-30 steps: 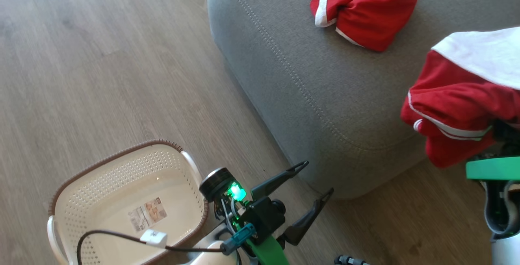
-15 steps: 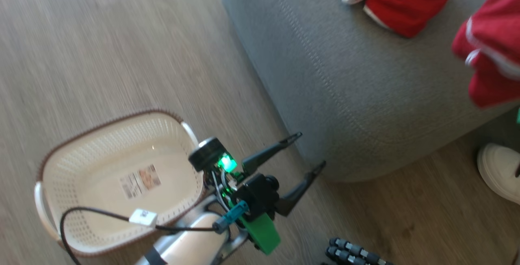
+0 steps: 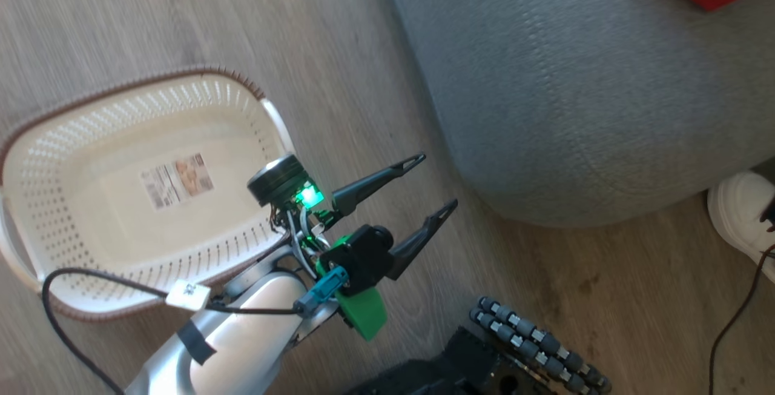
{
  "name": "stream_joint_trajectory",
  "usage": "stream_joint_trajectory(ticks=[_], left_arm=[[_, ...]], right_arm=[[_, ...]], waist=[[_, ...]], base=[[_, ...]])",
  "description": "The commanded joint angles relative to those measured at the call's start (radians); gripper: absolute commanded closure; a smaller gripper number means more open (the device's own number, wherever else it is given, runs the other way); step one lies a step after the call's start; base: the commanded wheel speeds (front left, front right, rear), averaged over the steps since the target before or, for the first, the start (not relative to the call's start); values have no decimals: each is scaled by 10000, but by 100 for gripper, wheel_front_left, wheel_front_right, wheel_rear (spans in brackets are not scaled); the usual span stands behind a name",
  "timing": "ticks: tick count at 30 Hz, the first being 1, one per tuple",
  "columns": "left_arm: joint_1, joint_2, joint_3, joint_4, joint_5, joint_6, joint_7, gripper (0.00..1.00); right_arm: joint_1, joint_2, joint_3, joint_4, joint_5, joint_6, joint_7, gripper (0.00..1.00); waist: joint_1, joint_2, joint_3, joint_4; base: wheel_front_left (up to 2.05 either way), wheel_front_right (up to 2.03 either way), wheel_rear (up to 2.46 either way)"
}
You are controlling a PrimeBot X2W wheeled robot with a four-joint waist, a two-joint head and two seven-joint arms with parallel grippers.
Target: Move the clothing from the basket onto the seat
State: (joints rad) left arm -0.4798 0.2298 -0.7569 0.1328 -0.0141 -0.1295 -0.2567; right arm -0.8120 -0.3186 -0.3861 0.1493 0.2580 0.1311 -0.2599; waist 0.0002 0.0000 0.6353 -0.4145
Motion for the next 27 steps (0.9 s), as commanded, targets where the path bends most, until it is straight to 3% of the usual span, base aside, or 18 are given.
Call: stream_joint_trajectory(ticks=[1,5,11,27], left_arm=[[-214,102,28,-408,89,-11,-51,0],[-388,172,-131,-375,131,-11,-51,0],[-600,157,-225,-367,151,63,-51,0],[-891,85,-280,-375,68,261,-51,0]], right_arm=[[-490,-481,-197,190,-78,-4,-19,100],[-1086,-808,-359,1496,-614,-4,-19,100],[-2277,-1182,-753,4610,-1325,-4,-19,100],[-4139,-1390,892,9368,-1068,-4,-19,100]], waist=[[-2,0,606,319],[-2,0,875,533],[-2,0,1228,904],[-2,0,1474,1206]], base=[[0,0,0],[0,0,0],[0,0,0],[0,0,0]])
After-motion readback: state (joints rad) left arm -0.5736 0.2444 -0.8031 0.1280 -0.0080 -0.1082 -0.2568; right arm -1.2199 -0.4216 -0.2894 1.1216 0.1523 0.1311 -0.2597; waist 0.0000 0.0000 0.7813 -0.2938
